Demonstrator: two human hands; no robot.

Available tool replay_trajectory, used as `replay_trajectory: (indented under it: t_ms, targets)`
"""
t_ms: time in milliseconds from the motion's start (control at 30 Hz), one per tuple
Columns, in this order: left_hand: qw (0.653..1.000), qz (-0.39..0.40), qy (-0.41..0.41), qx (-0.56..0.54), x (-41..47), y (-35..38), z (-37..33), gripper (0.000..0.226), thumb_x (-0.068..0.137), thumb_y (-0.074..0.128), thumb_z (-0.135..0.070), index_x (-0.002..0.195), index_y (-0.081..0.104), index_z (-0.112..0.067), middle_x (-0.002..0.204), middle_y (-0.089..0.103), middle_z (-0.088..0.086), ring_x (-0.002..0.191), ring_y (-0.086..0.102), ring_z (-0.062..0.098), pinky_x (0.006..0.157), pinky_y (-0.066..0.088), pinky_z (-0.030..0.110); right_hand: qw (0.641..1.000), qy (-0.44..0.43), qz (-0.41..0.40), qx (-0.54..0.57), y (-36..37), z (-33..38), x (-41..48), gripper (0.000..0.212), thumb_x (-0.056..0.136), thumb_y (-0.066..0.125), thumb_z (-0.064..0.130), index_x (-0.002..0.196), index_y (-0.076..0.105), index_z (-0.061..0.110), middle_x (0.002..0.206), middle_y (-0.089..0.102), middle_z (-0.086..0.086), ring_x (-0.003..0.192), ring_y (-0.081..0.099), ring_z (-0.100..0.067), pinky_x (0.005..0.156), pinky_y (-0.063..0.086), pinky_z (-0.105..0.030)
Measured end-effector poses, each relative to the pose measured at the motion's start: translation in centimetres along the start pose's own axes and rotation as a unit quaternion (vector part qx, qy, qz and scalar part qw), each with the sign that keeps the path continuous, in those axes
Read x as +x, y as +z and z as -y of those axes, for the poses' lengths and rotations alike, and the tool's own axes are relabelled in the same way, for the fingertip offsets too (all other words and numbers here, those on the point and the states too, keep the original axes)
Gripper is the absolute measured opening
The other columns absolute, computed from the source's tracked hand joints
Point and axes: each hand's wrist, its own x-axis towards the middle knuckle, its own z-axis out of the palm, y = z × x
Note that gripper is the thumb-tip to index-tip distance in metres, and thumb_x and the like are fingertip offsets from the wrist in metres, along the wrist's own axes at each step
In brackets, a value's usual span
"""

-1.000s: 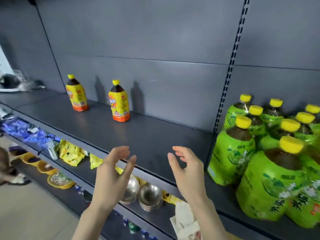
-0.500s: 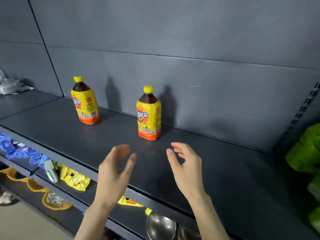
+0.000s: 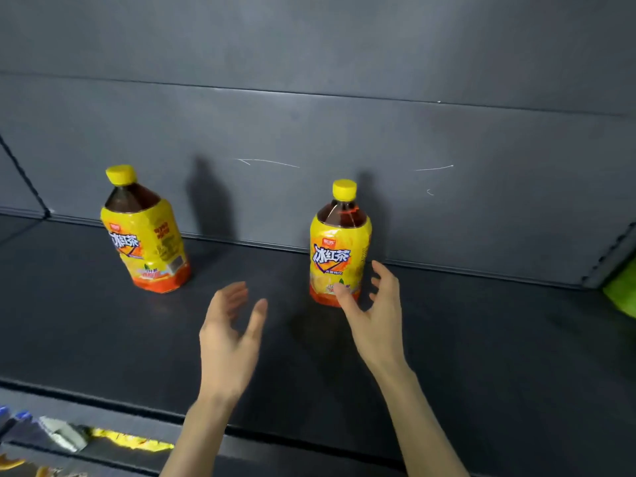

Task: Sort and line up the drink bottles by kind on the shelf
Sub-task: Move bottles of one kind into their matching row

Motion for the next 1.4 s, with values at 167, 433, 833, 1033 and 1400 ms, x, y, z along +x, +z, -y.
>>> replay_trajectory:
  t_ms: [167, 433, 833, 1033, 1400]
  targets:
    - [0.999, -0.024, -0.039, -0.01, 2.5, -0.5, 2.8, 0.045, 0.085, 0.067, -0.023, 0.125, 0.047, -0.014, 0.123, 0.055, 0.005, 0.113, 0.053, 0.016, 0.101, 0.043, 0.04, 0.997, 0.049, 0.004, 0.057, 3.0, -0.5, 2.6, 0.115, 0.061, 0.073, 0.07, 0.15, 0.017, 0.024, 0.144, 0.042, 0.002, 0.128, 0.047, -0.015, 0.105, 0.045, -0.043]
    - [0.992, -0.122, -0.041, 0.007, 5.7, -3.4, 5.8, 0.093, 0.07, 0.068, -0.058, 0.136, 0.031, -0.005, 0.127, 0.03, 0.003, 0.126, 0.032, 0.024, 0.104, 0.038, 0.051, 0.996, 0.045, -0.049, 0.063, 6.0, 0.0, 4.0, 0.098, 0.051, 0.073, 0.066, 0.134, 0.04, 0.026, 0.123, 0.056, 0.006, 0.109, 0.06, -0.012, 0.093, 0.053, -0.043]
    - [0.995, -0.069, -0.078, -0.013, 14.8, -8.2, 9.4, 0.114, 0.07, 0.077, -0.05, 0.15, 0.007, -0.01, 0.152, 0.026, 0.008, 0.141, 0.019, 0.027, 0.114, 0.01, 0.051, 0.996, 0.037, -0.08, 0.022, 14.4, 3.6, 0.1, 0.101, 0.048, 0.069, 0.071, 0.134, 0.042, 0.026, 0.121, 0.051, 0.007, 0.11, 0.057, -0.012, 0.091, 0.054, -0.04]
    - [0.994, -0.004, -0.043, 0.104, 17.1, -9.7, 9.2, 0.121, 0.049, 0.077, -0.063, 0.143, 0.028, -0.007, 0.134, 0.043, 0.018, 0.125, 0.036, 0.037, 0.104, 0.029, 0.047, 0.992, 0.057, -0.115, -0.004, 15.0, 4.3, -0.8, 0.094, 0.048, 0.071, 0.064, 0.128, 0.05, 0.019, 0.113, 0.045, 0.008, 0.106, 0.055, -0.011, 0.092, 0.053, -0.04]
    - [0.973, 0.181, -0.075, -0.122, 15.9, -10.3, 9.4, 0.079, 0.068, 0.074, -0.031, 0.135, 0.033, -0.017, 0.114, 0.053, -0.009, 0.099, 0.055, 0.003, 0.089, 0.047, 0.029, 0.989, 0.073, -0.127, 0.028, 16.6, 4.0, -1.6, 0.088, 0.046, 0.078, 0.069, 0.119, 0.045, 0.033, 0.118, 0.045, 0.012, 0.119, 0.046, -0.013, 0.096, 0.049, -0.036]
